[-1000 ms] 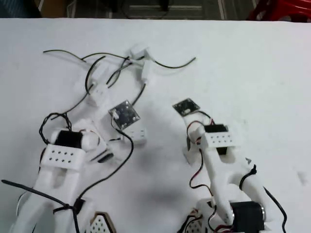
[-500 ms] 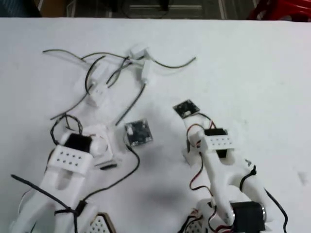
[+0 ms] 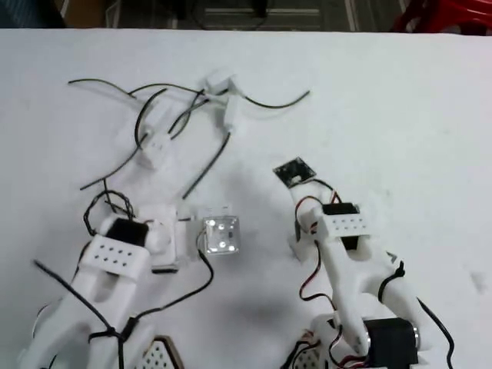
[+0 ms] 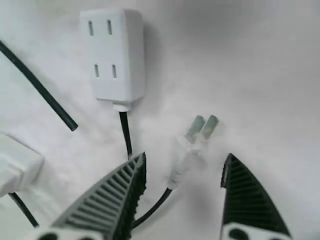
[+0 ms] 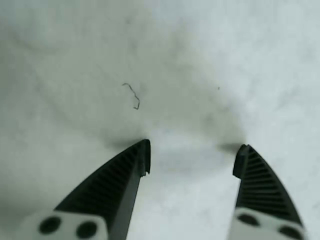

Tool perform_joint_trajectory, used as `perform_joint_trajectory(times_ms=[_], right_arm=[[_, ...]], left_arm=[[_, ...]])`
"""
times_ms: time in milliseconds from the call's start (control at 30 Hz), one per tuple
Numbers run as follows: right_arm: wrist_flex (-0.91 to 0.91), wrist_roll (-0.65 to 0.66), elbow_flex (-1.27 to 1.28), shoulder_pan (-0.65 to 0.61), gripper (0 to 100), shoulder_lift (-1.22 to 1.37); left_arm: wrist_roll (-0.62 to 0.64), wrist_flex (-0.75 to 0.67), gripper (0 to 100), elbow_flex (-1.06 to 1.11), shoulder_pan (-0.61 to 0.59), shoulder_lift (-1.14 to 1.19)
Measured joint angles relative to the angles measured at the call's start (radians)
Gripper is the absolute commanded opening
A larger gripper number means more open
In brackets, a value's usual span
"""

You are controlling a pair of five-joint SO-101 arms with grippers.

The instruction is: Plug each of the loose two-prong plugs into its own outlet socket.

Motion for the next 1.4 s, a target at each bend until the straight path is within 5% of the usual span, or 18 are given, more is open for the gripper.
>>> perform_joint_trajectory(times_ms=[300, 1133, 1400], right_arm=[[0.000, 0.000, 0.000, 0.000, 26.9, 0.000], [0.000, 0.000, 0.000, 0.000, 26.9, 0.000], [0.000, 0.000, 0.000, 0.000, 26.9, 0.000]], left_arm=[[0.000, -0.084, 17, 0.051, 0.000, 0.000], [-0.081, -0.092, 17, 0.066, -0.009, 0.002], [-0.081, -0.037, 16, -0.044, -0.009, 0.196]])
